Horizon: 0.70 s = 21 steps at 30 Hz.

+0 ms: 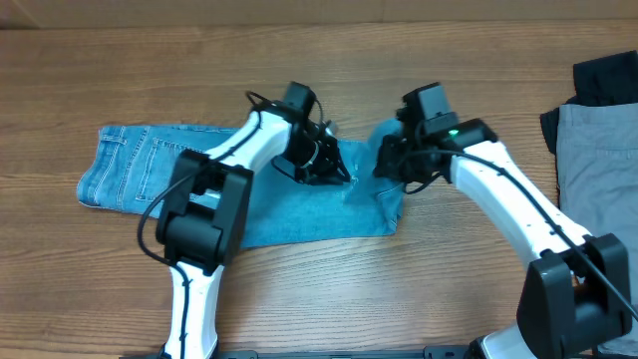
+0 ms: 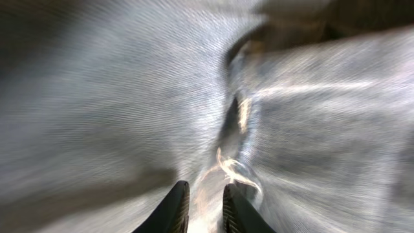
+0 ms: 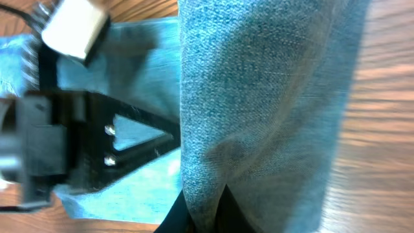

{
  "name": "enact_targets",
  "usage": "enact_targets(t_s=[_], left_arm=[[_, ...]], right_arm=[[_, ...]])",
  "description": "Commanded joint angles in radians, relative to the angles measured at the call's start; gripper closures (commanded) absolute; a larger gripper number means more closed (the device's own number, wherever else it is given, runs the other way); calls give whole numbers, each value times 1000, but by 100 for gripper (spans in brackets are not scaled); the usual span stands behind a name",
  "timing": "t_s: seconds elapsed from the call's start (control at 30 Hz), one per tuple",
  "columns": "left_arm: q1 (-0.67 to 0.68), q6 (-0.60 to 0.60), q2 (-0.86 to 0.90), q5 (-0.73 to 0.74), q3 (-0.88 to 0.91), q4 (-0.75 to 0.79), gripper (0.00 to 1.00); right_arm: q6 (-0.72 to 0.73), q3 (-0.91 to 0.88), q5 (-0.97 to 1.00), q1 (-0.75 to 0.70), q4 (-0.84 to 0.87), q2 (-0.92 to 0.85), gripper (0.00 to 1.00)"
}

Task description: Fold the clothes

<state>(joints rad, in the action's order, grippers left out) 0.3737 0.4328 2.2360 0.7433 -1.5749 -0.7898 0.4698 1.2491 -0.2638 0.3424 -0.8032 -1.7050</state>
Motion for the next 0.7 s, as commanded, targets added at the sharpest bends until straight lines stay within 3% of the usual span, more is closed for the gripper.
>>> enact_targets(t_s=[0.0, 0.13, 0.43, 0.67], left_arm=[[-2, -72, -39, -45, 7, -6, 77], [35, -95, -37, -46, 7, 33, 76], [188, 48, -35, -45, 7, 229, 72], [264, 74, -21, -44, 7, 350, 58]], right_arm=[[43, -15, 37, 62, 16, -16, 96], [58, -15, 61, 68, 11, -16, 96], [60, -8, 4, 66, 32, -14, 96], [60, 11, -21, 63, 25, -12, 96]])
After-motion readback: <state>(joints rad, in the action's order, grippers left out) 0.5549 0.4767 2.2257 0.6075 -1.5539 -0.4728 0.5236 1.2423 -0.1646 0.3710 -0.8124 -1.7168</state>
